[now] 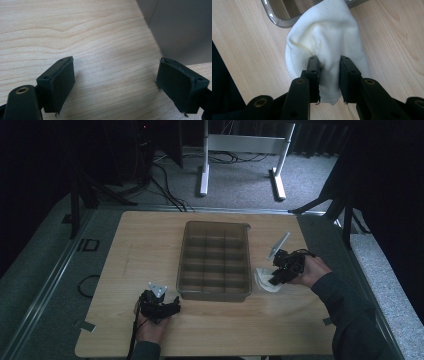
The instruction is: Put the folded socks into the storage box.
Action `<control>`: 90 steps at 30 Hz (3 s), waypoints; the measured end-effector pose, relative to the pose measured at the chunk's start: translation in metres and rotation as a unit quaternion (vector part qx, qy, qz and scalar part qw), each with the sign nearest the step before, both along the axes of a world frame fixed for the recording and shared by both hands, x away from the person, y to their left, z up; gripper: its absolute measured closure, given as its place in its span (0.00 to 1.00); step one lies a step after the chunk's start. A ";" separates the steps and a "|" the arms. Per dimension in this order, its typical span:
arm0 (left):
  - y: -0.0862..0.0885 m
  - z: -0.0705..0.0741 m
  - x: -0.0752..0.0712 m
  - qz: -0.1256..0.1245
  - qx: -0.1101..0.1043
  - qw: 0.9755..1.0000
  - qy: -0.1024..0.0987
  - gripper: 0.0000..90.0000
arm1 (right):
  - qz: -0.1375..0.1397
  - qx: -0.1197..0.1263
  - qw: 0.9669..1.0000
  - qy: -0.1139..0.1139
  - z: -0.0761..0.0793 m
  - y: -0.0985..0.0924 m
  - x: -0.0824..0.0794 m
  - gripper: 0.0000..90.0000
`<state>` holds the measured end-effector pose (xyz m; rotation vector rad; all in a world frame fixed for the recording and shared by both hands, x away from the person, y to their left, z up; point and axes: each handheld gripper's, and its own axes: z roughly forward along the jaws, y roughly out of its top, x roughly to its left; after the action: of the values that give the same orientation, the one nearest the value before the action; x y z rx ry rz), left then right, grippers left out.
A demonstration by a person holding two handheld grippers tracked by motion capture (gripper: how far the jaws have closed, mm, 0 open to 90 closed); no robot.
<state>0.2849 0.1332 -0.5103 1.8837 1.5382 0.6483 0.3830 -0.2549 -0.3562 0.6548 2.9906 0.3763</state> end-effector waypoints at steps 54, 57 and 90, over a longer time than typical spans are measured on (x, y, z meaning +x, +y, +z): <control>0.000 0.000 0.000 0.000 0.000 1.000 0.000 0.17 | 0.053 0.003 0.999 0.007 0.011 0.063 0.002 0.80; 0.000 0.000 0.000 0.000 0.000 1.000 0.000 0.17 | 0.057 0.005 0.998 0.011 0.009 0.066 0.001 0.80; 0.000 0.000 0.000 -0.001 0.000 1.000 0.000 0.17 | 0.052 -0.020 0.998 0.029 -0.018 0.092 0.009 0.79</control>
<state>0.2849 0.1332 -0.5102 1.8858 1.5362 0.6471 0.3915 -0.1626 -0.3742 0.5163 3.0862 0.3083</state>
